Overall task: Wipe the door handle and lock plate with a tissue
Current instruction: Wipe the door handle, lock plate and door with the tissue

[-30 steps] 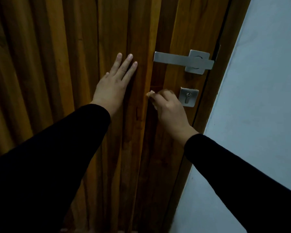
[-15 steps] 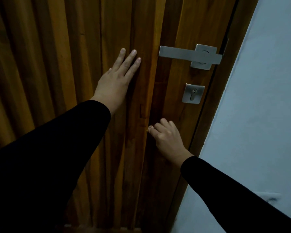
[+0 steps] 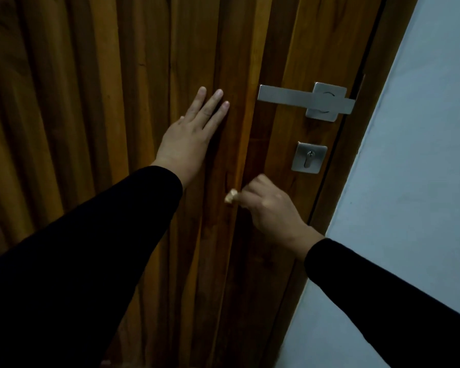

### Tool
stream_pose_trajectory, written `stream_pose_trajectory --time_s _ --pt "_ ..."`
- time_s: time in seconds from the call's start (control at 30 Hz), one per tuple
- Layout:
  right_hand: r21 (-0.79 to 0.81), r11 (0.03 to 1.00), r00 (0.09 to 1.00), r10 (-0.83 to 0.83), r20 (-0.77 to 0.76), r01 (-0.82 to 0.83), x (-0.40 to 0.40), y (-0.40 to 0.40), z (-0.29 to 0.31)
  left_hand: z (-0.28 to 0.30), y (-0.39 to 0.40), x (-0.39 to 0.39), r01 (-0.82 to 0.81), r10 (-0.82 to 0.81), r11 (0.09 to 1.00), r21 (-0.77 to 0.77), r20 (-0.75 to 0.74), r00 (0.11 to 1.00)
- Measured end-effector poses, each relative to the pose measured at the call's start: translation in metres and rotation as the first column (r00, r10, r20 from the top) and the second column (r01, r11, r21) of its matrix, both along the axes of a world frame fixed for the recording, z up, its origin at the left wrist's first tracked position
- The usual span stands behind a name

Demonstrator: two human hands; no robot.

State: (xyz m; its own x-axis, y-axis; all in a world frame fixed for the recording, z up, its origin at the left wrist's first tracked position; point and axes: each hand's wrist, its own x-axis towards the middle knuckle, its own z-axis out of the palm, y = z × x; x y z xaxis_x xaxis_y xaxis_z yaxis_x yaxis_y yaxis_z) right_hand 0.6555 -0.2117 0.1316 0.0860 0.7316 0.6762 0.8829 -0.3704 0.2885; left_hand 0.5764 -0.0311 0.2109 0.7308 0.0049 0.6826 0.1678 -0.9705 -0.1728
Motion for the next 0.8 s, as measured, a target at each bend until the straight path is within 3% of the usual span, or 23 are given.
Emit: stream_pose_trajectory --time_s 0.2,0.57,0.8 --pt "0.243 0.969 0.995 -0.066 0.068 0.048 -0.004 0.023 0.050 0.002 0.001 -0.001 0.007 -0.007 1.000 -0.016 -0.017 1.000" --pt "0.163 0.984 0.987 -0.086 0.132 0.064 -0.003 0.031 0.002 0.008 0.009 -0.004 0.011 -0.008 0.999 0.033 -0.097 0.995" --pt "0.143 0.988 0.991 -0.065 0.118 0.048 -0.003 0.033 -0.024 0.009 0.031 -0.013 0.142 -0.138 0.989 0.050 -0.064 0.988"
